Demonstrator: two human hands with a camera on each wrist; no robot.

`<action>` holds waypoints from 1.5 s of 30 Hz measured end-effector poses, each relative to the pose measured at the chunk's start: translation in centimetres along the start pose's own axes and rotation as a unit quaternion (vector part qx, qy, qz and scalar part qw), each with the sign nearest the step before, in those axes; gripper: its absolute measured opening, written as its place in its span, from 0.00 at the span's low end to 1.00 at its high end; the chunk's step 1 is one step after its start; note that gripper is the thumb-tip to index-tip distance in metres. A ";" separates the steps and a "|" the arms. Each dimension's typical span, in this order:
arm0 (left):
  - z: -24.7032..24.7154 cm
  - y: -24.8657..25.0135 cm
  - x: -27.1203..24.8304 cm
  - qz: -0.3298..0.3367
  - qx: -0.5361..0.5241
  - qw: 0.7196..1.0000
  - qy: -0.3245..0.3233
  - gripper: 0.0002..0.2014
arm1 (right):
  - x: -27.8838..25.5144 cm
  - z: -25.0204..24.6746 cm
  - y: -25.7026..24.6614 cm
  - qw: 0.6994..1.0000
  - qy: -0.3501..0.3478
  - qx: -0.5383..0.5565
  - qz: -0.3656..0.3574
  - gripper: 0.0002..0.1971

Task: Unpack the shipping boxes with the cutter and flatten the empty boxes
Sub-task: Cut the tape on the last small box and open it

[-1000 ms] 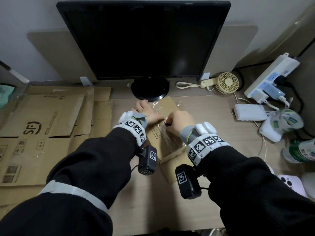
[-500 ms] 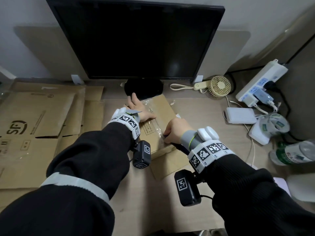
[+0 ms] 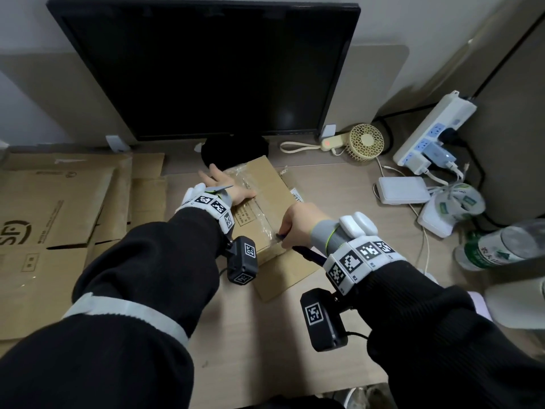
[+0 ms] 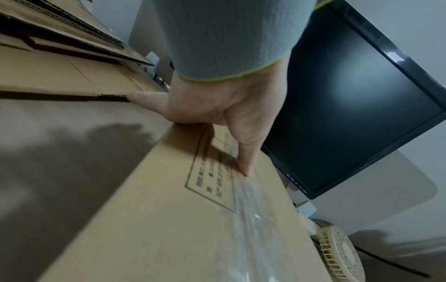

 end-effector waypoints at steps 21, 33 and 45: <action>-2.4 -1.1 -0.7 0.017 -0.335 0.942 -0.019 0.35 | 2.2 -0.4 0.0 0.993 0.100 0.056 0.015 0.13; -7.5 -7.3 -1.0 0.006 -0.233 0.972 -0.036 0.33 | 2.0 0.2 -2.5 0.966 0.114 0.209 0.098 0.52; -16.5 -5.3 -4.7 0.152 -0.280 0.947 0.031 0.05 | 0.2 -7.5 -4.1 0.923 0.200 0.325 0.038 0.16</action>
Point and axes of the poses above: each hand's wrist, its own x-axis towards the middle knuckle, its own z-axis out of the palm, y = z × x, the point moved 1 cm from there along x, towards the middle knuckle, and after that the axes turned 8 degrees about z, right-handed, at the moved point
